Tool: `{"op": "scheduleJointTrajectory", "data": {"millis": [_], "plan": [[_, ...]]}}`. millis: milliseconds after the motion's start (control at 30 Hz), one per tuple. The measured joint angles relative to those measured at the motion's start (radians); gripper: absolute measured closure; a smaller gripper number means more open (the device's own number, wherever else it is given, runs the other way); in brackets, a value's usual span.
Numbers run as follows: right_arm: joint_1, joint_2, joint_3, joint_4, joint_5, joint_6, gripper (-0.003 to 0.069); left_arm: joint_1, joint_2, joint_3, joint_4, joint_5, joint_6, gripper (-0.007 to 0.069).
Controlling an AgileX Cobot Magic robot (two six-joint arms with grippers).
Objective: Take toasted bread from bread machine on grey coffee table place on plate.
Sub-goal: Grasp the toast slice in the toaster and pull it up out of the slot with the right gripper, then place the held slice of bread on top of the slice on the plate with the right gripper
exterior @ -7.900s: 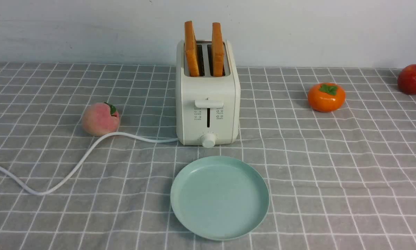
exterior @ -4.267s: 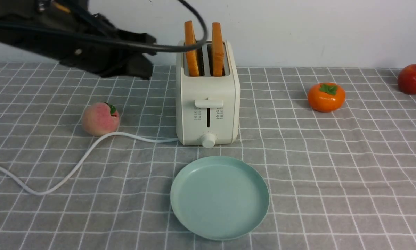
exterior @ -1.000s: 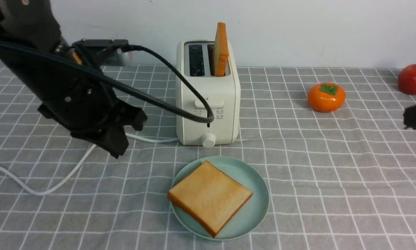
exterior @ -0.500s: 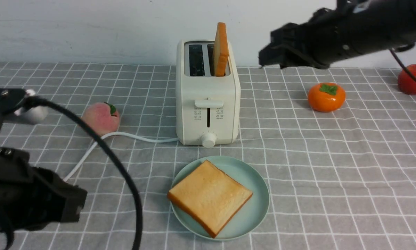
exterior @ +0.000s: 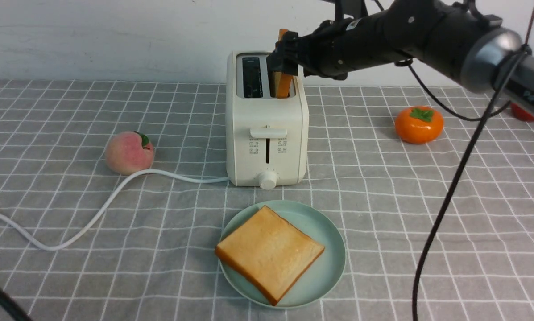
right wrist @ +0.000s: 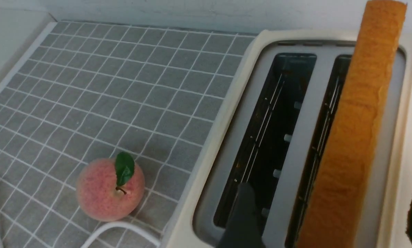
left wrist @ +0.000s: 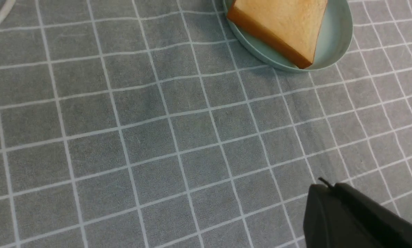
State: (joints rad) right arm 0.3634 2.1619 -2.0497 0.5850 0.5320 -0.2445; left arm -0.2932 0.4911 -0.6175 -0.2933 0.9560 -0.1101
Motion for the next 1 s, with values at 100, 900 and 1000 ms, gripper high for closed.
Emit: {"op": "scheduleJointTrajectory", "data": {"millis": [100, 900, 1000], "plan": [[0.001, 0.023, -0.014, 0.015, -0.013, 0.000, 0.0284, 0.000, -0.068, 0.000, 0.022, 0.007, -0.031, 0.0638], [-0.161, -0.656, 0.243, 0.020, 0.723, 0.022, 0.0571, 0.000, -0.190, 0.011, 0.170, -0.050, -0.140, 0.0638], [-0.161, -0.655, 0.513, 0.161, 0.718, -0.062, 0.0571, 0.000, -0.190, 0.011, 0.170, -0.072, -0.140, 0.0638]]}}
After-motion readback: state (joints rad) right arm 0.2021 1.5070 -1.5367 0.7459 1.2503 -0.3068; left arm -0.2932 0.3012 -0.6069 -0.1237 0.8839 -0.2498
